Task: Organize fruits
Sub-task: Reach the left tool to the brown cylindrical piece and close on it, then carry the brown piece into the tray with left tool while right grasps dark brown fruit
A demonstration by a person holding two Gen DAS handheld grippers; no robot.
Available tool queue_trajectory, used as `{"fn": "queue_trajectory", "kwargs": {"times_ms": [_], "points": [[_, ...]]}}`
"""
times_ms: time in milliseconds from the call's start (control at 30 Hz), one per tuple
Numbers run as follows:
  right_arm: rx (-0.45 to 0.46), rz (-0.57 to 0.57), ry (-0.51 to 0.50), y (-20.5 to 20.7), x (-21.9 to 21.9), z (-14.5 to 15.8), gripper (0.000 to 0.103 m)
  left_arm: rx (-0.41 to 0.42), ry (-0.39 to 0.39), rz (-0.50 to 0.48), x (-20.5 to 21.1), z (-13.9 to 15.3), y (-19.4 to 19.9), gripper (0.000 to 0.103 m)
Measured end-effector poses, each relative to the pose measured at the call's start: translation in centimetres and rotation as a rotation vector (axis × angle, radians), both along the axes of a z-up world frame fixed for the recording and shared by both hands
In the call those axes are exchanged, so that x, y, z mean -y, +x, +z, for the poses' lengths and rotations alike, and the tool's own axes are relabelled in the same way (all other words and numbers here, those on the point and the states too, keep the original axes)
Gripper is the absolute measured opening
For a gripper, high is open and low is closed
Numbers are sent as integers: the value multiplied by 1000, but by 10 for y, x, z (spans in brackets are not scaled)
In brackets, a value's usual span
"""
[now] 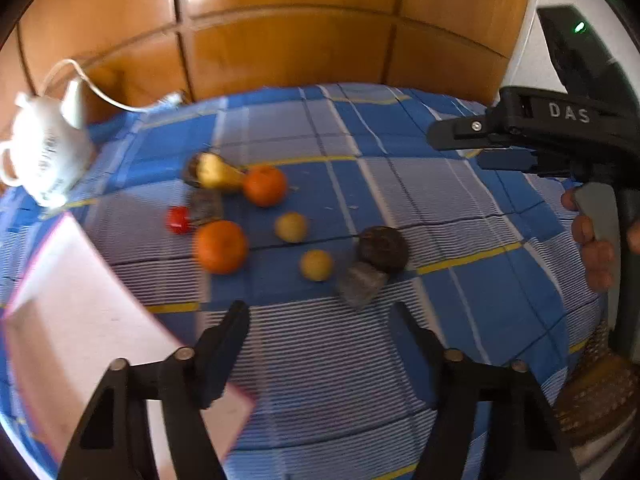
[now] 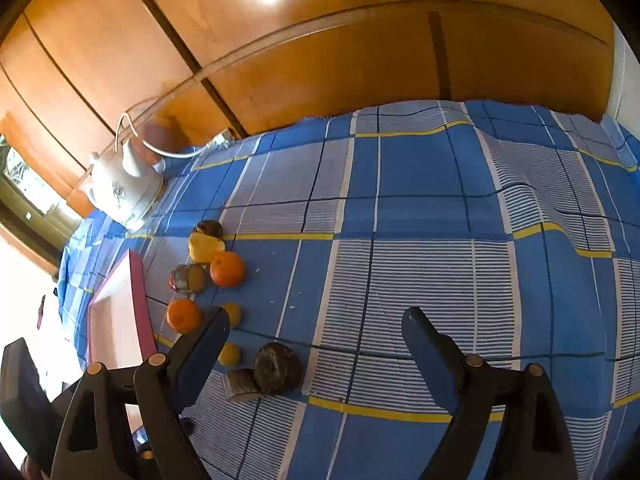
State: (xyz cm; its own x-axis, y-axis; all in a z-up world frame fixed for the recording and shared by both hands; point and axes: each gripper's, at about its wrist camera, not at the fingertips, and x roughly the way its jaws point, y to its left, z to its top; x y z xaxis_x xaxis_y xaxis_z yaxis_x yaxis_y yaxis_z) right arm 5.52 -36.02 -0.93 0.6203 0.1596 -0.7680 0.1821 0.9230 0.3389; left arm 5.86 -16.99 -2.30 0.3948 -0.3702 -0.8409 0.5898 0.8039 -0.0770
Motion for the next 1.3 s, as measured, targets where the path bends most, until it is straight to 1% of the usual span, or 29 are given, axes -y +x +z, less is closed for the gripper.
{"fn": "queue_trajectory", "kwargs": {"times_ms": [67,133,267,300,333,400,533,567,667,700,733,800,900,1033,1167,1300], "points": [[-12,11,-5,1,-2,-2,89,-21,-8,-3,12,-8,4,64],[-20,19,-4,2,-3,-3,89,-40,-6,0,21,-15,8,55],[-24,30,-4,3,-5,-4,89,-43,11,2,36,-30,14,53],[-24,32,-4,4,-6,-4,89,-54,12,5,38,-34,15,50],[-26,36,-7,4,-7,-4,89,-66,8,5,38,-38,16,43],[-29,41,-12,5,-9,-5,89,-82,-10,2,37,-43,17,37],[-47,58,-19,8,-12,-10,83,-66,-36,9,33,-44,14,35],[-53,63,-21,9,-13,-11,81,-61,-41,16,31,-43,12,33],[-69,73,-29,10,-15,-15,78,-21,-46,24,24,-36,4,33],[-78,75,-31,11,-16,-17,78,-13,-47,25,22,-34,3,26],[-89,76,-33,12,-16,-20,78,-5,-49,26,20,-32,0,24],[-102,82,-40,12,-18,-23,78,19,-49,32,16,-28,-5,22],[-120,89,-56,13,-21,-28,78,33,-47,30,11,-25,-7,22],[-144,90,-68,13,-22,-34,78,31,-54,43,7,-25,-7,22],[-150,86,-66,13,-20,-36,78,44,-57,31,7,-24,-10,22],[-148,92,-53,14,-20,-36,78,39,-70,29,7,-24,-11,22]]}}
